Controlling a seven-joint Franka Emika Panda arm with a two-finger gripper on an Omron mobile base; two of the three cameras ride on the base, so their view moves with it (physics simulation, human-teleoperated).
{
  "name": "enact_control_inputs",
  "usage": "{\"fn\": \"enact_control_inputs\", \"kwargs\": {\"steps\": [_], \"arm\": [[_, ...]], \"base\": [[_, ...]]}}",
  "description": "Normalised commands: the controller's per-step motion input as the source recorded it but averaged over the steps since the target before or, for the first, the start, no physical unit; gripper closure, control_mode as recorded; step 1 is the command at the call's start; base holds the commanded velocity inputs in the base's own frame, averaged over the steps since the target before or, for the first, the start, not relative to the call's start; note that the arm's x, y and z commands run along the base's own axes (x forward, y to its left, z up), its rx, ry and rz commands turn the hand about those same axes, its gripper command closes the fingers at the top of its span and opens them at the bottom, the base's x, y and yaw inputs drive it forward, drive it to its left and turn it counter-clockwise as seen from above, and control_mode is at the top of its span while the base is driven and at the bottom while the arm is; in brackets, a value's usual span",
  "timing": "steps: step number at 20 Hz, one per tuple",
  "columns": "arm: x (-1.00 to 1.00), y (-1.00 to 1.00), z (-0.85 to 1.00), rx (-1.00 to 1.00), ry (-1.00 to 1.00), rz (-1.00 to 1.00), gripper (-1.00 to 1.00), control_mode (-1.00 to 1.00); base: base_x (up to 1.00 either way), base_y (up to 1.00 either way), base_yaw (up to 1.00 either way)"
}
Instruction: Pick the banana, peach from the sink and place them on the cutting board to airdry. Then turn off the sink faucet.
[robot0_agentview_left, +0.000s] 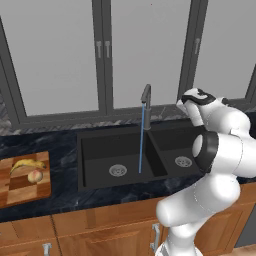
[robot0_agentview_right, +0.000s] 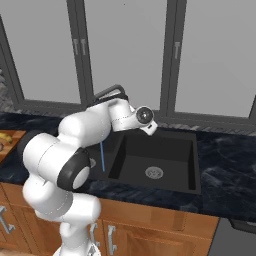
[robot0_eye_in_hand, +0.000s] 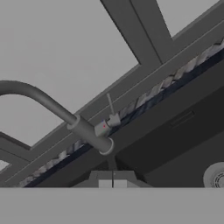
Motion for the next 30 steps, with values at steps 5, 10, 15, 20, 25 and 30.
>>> {"fn": "enact_control_inputs", "kwargs": {"steps": [5, 10, 15, 20, 25, 30], "arm": [[0.12, 0.01, -0.03, 0.04, -0.01, 0.04, 1.0, -1.0], [0.16, 0.05, -0.12, 0.03, -0.02, 0.04, 1.0, -1.0], [0.12, 0.15, -0.22, 0.0, -0.05, 0.03, 1.0, -1.0], [0.11, 0.13, -0.11, 0.0, -0.05, 0.0, 1.0, -1.0], [0.2, 0.02, -0.01, 0.03, 0.0, 0.0, 1.0, -1.0], [0.25, 0.0, 0.0, 0.06, 0.02, 0.01, 1.0, -1.0]], "base": [[0.0, 0.0, 0.0], [0.0, 0.0, 0.0], [0.0, 0.0, 0.0], [0.0, 0.0, 0.0], [0.0, 0.0, 0.0], [0.0, 0.0, 0.0]]}}
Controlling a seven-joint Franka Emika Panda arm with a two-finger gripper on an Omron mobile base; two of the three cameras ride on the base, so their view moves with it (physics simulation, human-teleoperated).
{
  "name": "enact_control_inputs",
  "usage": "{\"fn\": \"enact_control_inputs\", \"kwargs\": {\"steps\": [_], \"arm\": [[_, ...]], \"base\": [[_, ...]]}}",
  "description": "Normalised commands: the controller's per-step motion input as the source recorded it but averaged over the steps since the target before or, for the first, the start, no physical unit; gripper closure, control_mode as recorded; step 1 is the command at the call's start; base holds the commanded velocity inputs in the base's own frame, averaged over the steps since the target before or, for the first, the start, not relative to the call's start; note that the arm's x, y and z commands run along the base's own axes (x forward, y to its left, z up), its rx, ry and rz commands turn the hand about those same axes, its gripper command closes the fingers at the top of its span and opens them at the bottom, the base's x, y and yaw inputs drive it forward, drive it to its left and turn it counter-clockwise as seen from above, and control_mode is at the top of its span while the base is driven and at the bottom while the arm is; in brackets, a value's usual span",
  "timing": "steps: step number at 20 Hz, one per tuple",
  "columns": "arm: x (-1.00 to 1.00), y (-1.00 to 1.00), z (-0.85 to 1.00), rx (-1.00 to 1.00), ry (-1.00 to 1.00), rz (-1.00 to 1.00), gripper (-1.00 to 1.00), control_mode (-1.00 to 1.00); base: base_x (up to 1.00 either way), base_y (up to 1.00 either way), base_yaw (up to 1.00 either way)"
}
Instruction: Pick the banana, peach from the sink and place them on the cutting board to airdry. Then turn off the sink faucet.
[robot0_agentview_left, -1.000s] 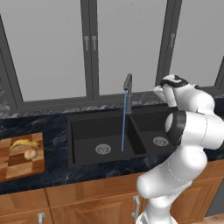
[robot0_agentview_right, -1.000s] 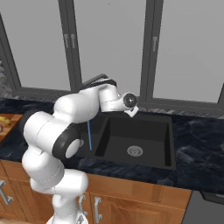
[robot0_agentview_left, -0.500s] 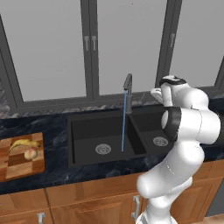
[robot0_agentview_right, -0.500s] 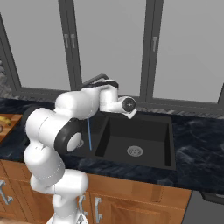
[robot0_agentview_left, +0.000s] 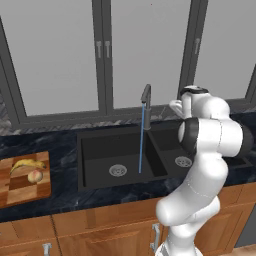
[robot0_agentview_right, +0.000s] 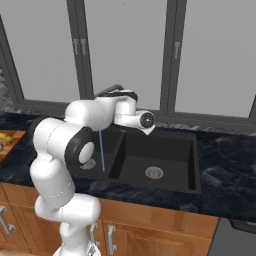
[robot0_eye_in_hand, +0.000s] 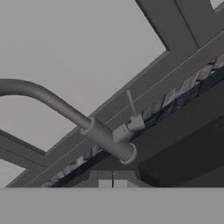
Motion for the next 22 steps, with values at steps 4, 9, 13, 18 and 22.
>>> {"fn": "enact_control_inputs", "kwargs": {"steps": [4, 9, 13, 18, 22], "arm": [[0.24, 0.0, -0.01, 0.05, 0.01, 0.01, 1.0, -1.0], [0.21, 0.0, -0.05, 0.04, 0.0, 0.01, 1.0, -1.0], [0.22, -0.01, -0.11, 0.03, 0.0, 0.02, 1.0, -1.0], [0.23, -0.02, -0.13, 0.03, 0.0, 0.01, 1.0, -1.0], [0.23, -0.04, -0.14, 0.03, 0.0, 0.01, 1.0, -1.0]], "base": [[0.0, 0.0, 0.0], [0.0, 0.0, 0.0], [0.0, 0.0, 0.0], [0.0, 0.0, 0.0], [0.0, 0.0, 0.0]]}}
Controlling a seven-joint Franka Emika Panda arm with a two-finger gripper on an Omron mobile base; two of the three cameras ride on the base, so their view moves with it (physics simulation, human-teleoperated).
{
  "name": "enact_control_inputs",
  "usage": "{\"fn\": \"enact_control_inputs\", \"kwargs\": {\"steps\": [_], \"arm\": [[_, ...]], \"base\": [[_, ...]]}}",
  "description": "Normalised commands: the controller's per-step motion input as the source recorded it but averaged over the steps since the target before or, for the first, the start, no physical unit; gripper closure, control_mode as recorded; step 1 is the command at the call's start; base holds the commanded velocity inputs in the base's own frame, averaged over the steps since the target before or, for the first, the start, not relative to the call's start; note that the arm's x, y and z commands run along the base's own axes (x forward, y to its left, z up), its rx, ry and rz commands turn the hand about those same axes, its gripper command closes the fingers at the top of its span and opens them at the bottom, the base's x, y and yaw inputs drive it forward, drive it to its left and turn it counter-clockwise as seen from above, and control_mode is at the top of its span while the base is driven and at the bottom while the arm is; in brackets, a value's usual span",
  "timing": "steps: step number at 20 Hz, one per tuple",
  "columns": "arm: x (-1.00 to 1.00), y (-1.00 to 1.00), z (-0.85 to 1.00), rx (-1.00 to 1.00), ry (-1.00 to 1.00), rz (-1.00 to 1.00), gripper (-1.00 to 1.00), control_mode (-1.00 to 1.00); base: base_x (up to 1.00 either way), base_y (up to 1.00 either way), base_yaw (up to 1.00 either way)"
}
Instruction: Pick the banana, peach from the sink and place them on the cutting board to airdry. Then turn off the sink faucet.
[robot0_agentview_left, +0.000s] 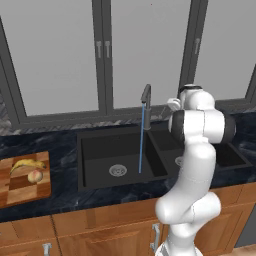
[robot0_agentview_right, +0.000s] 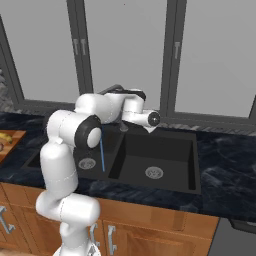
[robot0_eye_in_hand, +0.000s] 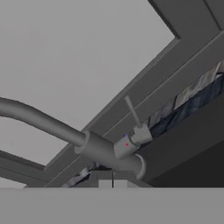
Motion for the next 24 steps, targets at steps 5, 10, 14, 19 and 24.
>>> {"fn": "enact_control_inputs", "kwargs": {"steps": [5, 10, 14, 19, 24], "arm": [[0.25, -0.04, -0.1, 0.04, 0.01, 0.01, 1.0, -1.0], [0.3, -0.04, -0.11, 0.04, 0.01, 0.01, 1.0, -1.0], [0.23, -0.09, -0.14, 0.03, 0.0, 0.02, 1.0, -1.0], [0.19, -0.1, -0.15, 0.03, 0.0, 0.01, 1.0, -1.0], [0.28, -0.03, -0.13, 0.03, 0.0, 0.02, 1.0, -1.0]], "base": [[0.0, 0.0, 0.0], [0.0, 0.0, 0.0], [0.0, 0.0, 0.0], [0.0, 0.0, 0.0], [0.0, 0.0, 0.0]]}}
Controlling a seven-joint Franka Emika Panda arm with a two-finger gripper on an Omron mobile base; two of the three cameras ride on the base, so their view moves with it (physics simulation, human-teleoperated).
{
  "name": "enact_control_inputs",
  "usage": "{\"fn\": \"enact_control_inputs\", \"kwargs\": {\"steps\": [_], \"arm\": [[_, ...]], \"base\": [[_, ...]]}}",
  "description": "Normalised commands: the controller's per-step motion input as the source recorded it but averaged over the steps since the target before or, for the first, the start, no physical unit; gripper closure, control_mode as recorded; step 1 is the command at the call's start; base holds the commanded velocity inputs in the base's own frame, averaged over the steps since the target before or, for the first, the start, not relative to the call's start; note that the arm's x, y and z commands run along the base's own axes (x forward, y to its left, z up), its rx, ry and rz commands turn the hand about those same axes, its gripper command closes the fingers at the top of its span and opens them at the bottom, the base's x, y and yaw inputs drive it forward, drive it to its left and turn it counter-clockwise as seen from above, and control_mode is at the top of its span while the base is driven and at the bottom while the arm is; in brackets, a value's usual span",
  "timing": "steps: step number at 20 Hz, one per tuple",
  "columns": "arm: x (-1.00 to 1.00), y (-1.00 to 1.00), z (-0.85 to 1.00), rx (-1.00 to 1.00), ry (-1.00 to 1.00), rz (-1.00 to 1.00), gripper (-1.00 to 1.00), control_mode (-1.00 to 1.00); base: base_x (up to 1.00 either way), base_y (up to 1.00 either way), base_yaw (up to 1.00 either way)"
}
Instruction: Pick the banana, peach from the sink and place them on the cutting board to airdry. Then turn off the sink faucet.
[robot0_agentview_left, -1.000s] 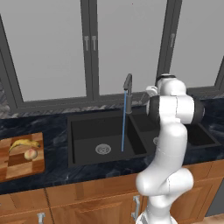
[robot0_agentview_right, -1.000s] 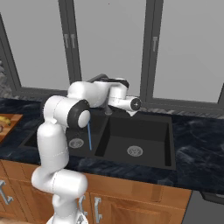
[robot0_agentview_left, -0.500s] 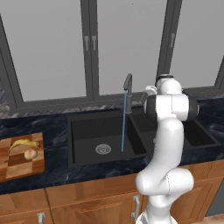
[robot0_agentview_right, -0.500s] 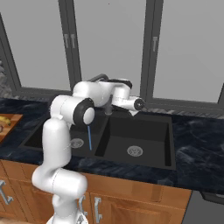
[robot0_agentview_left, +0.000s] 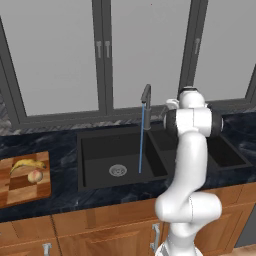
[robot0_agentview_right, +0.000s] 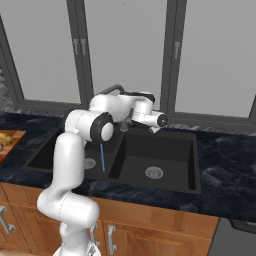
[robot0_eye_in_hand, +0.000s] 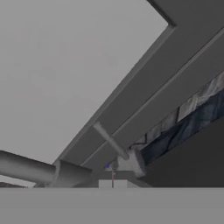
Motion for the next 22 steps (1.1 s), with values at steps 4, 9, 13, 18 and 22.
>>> {"fn": "enact_control_inputs", "kwargs": {"steps": [4, 9, 13, 18, 22], "arm": [[0.33, 0.0, -0.13, 0.03, 0.0, 0.02, 1.0, -1.0], [0.28, -0.02, -0.14, 0.03, 0.0, 0.02, 1.0, -1.0], [0.26, -0.03, -0.14, 0.03, 0.0, 0.02, 1.0, -1.0], [0.27, -0.02, -0.11, 0.03, 0.0, 0.02, 1.0, -1.0], [0.28, 0.0, -0.05, 0.02, 0.0, 0.02, 1.0, -1.0]], "base": [[0.0, 0.0, 0.0], [0.0, 0.0, 0.0], [0.0, 0.0, 0.0], [0.0, 0.0, 0.0], [0.0, 0.0, 0.0]]}}
